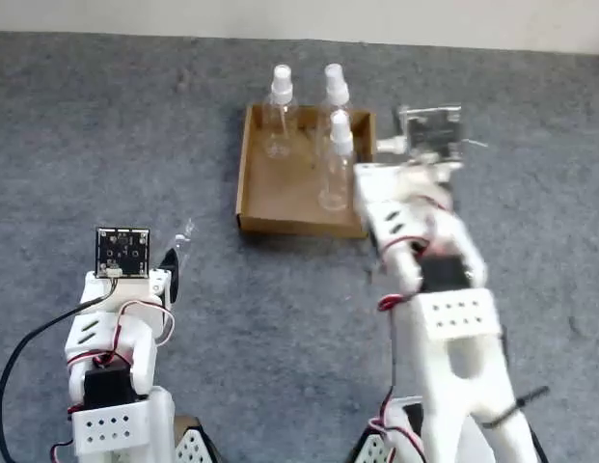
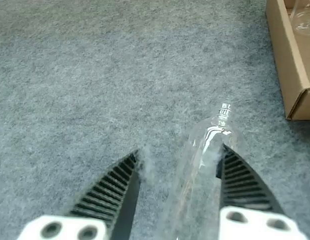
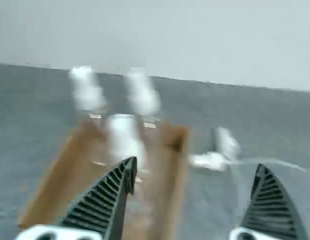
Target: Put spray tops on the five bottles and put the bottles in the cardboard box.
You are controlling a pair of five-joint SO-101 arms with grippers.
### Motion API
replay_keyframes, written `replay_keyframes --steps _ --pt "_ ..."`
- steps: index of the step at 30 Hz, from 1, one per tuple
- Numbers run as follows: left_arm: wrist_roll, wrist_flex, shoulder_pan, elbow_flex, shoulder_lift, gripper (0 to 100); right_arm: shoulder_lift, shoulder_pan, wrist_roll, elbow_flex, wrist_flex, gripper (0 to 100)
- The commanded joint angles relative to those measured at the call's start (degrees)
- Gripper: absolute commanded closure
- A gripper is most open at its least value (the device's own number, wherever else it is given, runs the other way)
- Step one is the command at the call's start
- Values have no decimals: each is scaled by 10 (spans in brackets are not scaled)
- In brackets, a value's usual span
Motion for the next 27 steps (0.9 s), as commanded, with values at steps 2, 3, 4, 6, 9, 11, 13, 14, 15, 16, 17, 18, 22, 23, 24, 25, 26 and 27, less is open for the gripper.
replay_keyframes --steps 2,3,4,6,9,11,13,14,15,16,17,18,22,23,24,25,26,27 --pt "-4 -11 3 -2 -8 822 20 129 6 -110 130 706" --pt "-4 -11 3 -2 -8 822 47 150 10 -132 141 706" --pt "-4 -11 3 -2 -8 822 79 164 25 -156 150 706" --pt "-4 -10 3 -1 -8 822 154 178 67 -203 154 706" --pt "-4 -10 3 -1 -8 822 285 179 106 -287 158 706" --pt "-4 -10 3 -1 -8 822 375 177 113 -360 158 706" --pt "-4 -10 3 -1 -8 822 463 175 115 -442 158 706" --pt "-4 -10 3 0 -8 822 509 171 115 -487 158 706" --pt "-4 -11 3 0 -8 822 554 166 112 -536 157 706" --pt "-4 -12 3 7 -8 822 601 160 112 -583 155 706" --pt "-4 -12 3 11 -8 822 648 156 110 -635 153 706" --pt "-4 -12 3 12 -8 822 696 148 104 -689 145 706" --pt "-4 -11 4 13 -8 822 889 128 28 -905 67 706" --pt "-4 -11 4 13 -8 822 938 120 15 -961 50 706" --pt "-4 -11 4 13 -8 822 988 110 7 -1016 40 706" --pt "-4 -11 4 13 -8 822 1033 100 5 -1069 38 706" --pt "-4 -11 4 13 -8 822 1077 90 4 -1120 38 706" --pt "-4 -11 4 13 -8 822 1119 82 3 -1167 38 706"
